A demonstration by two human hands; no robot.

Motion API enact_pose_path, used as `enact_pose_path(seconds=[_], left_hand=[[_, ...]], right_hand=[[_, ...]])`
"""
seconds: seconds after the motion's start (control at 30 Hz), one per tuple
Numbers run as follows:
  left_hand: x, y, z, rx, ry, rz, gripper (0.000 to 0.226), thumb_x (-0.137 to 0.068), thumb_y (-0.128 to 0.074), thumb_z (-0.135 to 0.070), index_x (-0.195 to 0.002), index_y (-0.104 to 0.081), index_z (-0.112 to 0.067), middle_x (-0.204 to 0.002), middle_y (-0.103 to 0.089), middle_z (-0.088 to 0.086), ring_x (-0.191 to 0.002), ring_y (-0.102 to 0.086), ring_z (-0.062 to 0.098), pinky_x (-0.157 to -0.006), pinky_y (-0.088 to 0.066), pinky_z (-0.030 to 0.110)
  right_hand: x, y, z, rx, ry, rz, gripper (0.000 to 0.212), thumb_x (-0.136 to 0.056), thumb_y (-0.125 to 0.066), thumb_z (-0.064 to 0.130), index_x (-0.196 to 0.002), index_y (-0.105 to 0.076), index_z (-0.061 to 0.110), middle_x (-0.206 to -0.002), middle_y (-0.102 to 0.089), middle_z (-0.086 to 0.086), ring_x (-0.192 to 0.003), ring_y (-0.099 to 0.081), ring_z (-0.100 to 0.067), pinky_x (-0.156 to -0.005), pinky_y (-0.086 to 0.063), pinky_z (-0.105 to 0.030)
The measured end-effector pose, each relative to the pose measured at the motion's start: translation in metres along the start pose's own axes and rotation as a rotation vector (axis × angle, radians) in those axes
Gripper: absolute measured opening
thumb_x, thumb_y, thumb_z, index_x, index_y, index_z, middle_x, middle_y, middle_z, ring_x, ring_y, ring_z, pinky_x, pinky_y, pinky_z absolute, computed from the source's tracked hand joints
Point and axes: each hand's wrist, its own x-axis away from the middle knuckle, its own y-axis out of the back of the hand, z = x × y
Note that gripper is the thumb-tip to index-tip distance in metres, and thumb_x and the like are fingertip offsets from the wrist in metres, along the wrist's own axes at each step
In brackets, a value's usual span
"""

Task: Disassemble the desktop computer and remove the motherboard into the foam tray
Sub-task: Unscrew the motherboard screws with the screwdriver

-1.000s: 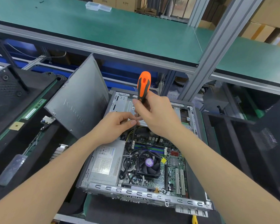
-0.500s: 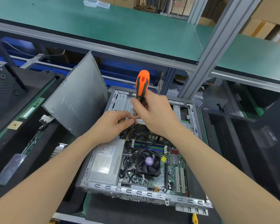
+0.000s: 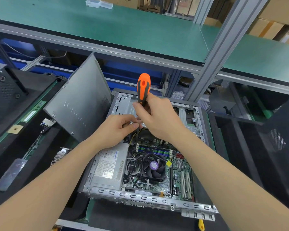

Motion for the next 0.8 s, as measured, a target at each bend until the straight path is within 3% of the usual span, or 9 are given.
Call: enact_pose_path(seconds=[0.2, 0.37, 0.57, 0.63, 0.7, 0.8], left_hand=[[0.0022, -0.0004, 0.0005, 0.003, 0.007, -0.032, 0.017, -0.104, -0.058, -0.034, -0.107, -0.075, -0.034, -0.051, -0.037, -0.009, -0.051, -0.035, 0.009, -0.051, -0.027, 0.020], [0.0024, -0.0013, 0.0012, -0.017, -0.001, -0.013, 0.016, -0.104, -0.058, -0.035, -0.105, -0.074, -0.035, -0.052, -0.041, -0.008, -0.051, -0.037, 0.009, -0.050, -0.029, 0.021], [0.0022, -0.0015, 0.0009, -0.023, -0.017, -0.025, 0.018, -0.104, -0.059, -0.034, -0.095, -0.069, -0.047, -0.053, -0.044, -0.008, -0.051, -0.039, 0.009, -0.050, -0.030, 0.020], [0.0023, -0.0016, 0.0015, -0.013, -0.007, -0.034, 0.015, -0.104, -0.059, -0.035, -0.103, -0.073, -0.039, -0.052, -0.042, -0.008, -0.051, -0.038, 0.009, -0.050, -0.029, 0.020], [0.0027, -0.0013, 0.0020, -0.005, -0.004, -0.035, 0.017, -0.104, -0.058, -0.035, -0.108, -0.074, -0.035, -0.051, -0.041, -0.009, -0.051, -0.037, 0.009, -0.050, -0.029, 0.019], [0.0032, -0.0004, 0.0019, 0.015, -0.009, -0.042, 0.017, -0.104, -0.058, -0.037, -0.108, -0.074, -0.036, -0.051, -0.039, -0.008, -0.050, -0.036, 0.009, -0.050, -0.030, 0.017]], right_hand=[[-0.0020, -0.0002, 0.0013, -0.004, -0.003, -0.019, 0.026, -0.106, -0.051, 0.040, -0.095, -0.055, 0.017, -0.077, -0.067, 0.000, -0.073, -0.065, -0.019, -0.065, -0.051, -0.036], [-0.0002, -0.0037, -0.0013, 0.029, 0.009, -0.004, 0.023, -0.105, -0.051, 0.040, -0.090, -0.049, 0.024, -0.066, -0.056, 0.008, -0.060, -0.052, -0.008, -0.054, -0.032, -0.021], [0.0010, -0.0031, -0.0008, 0.029, 0.000, -0.017, 0.024, -0.105, -0.052, 0.041, -0.089, -0.050, 0.024, -0.064, -0.056, 0.008, -0.059, -0.052, -0.008, -0.052, -0.036, -0.019], [0.0005, -0.0013, 0.0005, 0.011, -0.011, -0.020, 0.025, -0.105, -0.052, 0.041, -0.091, -0.053, 0.021, -0.068, -0.061, 0.006, -0.063, -0.058, -0.009, -0.055, -0.042, -0.021], [-0.0002, 0.0006, 0.0023, -0.002, -0.017, -0.014, 0.026, -0.106, -0.051, 0.041, -0.094, -0.055, 0.018, -0.075, -0.067, 0.001, -0.071, -0.065, -0.015, -0.065, -0.052, -0.033], [-0.0004, 0.0020, 0.0050, -0.001, -0.008, -0.011, 0.025, -0.106, -0.051, 0.039, -0.094, -0.055, 0.017, -0.076, -0.068, -0.001, -0.073, -0.064, -0.019, -0.069, -0.052, -0.038]])
